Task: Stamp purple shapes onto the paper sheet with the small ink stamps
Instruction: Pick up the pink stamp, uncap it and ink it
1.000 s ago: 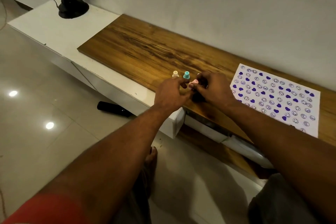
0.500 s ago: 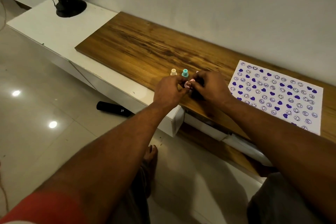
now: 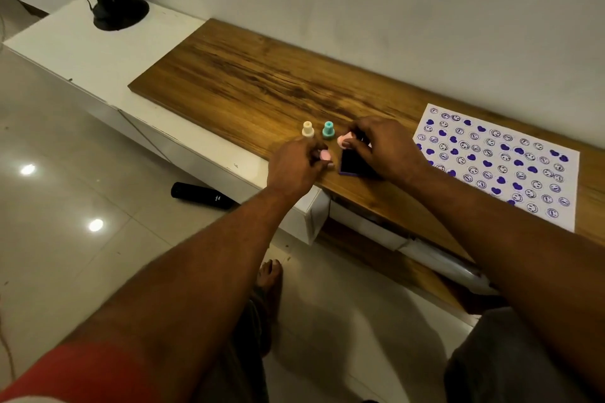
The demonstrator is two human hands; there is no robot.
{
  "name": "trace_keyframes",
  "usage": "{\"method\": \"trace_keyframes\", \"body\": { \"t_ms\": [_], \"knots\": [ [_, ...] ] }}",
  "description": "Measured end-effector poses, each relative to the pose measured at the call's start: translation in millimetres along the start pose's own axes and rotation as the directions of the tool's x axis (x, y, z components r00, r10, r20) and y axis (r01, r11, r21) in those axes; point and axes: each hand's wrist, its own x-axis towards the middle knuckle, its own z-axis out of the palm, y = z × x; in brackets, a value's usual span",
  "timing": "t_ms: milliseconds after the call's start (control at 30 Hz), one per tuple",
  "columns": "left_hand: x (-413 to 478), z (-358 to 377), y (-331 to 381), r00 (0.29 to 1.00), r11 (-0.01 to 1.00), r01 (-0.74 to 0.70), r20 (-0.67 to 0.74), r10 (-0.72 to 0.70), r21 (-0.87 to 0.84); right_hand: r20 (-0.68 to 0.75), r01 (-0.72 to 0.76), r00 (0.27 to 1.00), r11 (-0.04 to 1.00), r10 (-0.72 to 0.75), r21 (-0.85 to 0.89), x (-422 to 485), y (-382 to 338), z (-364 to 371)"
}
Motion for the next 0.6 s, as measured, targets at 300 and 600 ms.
{"method": "trace_keyframes", "body": {
  "t_ms": [300,600],
  "knots": [
    [4.0,1.8,-2.4,0.998,0.998,0.059,0.007,-0.059,-0.013,-0.001,-0.089,0.996,0.995,0.089,-0.034,-6.2,17.5,-14.4],
    [3.7,-3.0,14.9,0.994,0.993,-0.105,-0.028,0.106,0.055,0.071,-0.082,0.994,0.995,0.086,-0.05,-15.2,33.6,-11.2]
  ]
}}
